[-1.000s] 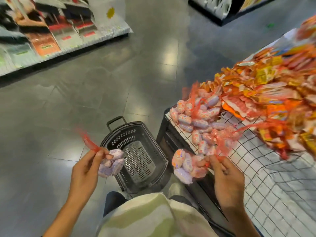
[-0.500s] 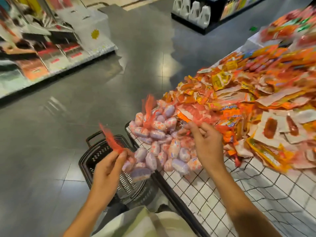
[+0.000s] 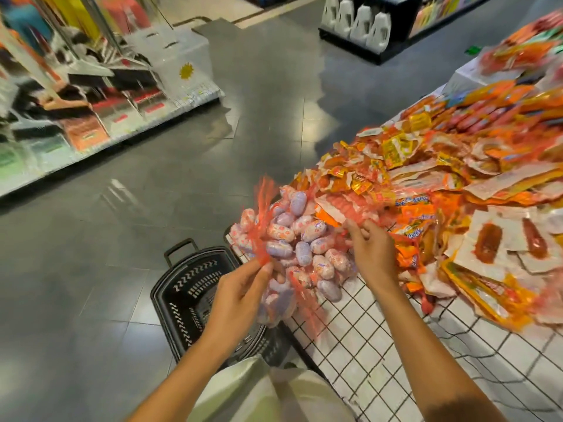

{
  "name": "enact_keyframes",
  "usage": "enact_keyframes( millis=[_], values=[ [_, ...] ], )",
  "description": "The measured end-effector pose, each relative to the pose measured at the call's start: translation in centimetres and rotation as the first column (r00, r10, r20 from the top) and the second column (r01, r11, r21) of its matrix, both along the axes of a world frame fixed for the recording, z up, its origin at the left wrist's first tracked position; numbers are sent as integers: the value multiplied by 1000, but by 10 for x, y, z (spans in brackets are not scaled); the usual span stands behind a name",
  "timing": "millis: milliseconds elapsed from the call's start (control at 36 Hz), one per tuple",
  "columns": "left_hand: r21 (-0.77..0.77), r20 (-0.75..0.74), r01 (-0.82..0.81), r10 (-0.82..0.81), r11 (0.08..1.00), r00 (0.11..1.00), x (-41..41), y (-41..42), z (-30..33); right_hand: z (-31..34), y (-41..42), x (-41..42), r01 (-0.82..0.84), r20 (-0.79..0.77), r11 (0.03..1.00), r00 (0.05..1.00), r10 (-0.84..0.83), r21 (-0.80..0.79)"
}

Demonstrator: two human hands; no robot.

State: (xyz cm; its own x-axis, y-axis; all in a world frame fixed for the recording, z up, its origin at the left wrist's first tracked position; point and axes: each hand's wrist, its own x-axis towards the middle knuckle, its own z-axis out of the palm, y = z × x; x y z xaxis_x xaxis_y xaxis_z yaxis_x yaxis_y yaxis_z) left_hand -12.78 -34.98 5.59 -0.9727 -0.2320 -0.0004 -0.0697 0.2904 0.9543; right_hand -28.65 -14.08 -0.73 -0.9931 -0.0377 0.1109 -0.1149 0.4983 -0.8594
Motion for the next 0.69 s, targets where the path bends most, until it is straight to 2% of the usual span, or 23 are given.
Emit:
enact_keyframes(
  millis=[139,222,306,417,500,639,694],
  values=[
    [74,-57,17,-12,997,998,-25,15,12,-3,3,-8,-8,46,997,999,11,-73],
    [96,-79,13,-5,995,997,-39,17,11,-5,3,-5,3,22,998,1000,-2,-59],
    [14,-43,21,-20,1000,999,-49,13,-2,-5,3,5,51,-55,998,997,-52,-25],
    [-85,50,46,-42,995,998,-58,10,-22,-10,4,30,90,-53,995,994,-93,-45],
    [-111,72,89,-82,990,994,-63,7,-28,-19,0,59,83,77,984,995,-71,-159],
    [-120,70,129,-121,984,990,-72,9,-22,-35,-14,124,275,218,927,950,-222,-255],
    [-131,44,145,-140,981,989,-75,11,-21,-43,-21,147,288,308,916,930,-198,-281]
  ],
)
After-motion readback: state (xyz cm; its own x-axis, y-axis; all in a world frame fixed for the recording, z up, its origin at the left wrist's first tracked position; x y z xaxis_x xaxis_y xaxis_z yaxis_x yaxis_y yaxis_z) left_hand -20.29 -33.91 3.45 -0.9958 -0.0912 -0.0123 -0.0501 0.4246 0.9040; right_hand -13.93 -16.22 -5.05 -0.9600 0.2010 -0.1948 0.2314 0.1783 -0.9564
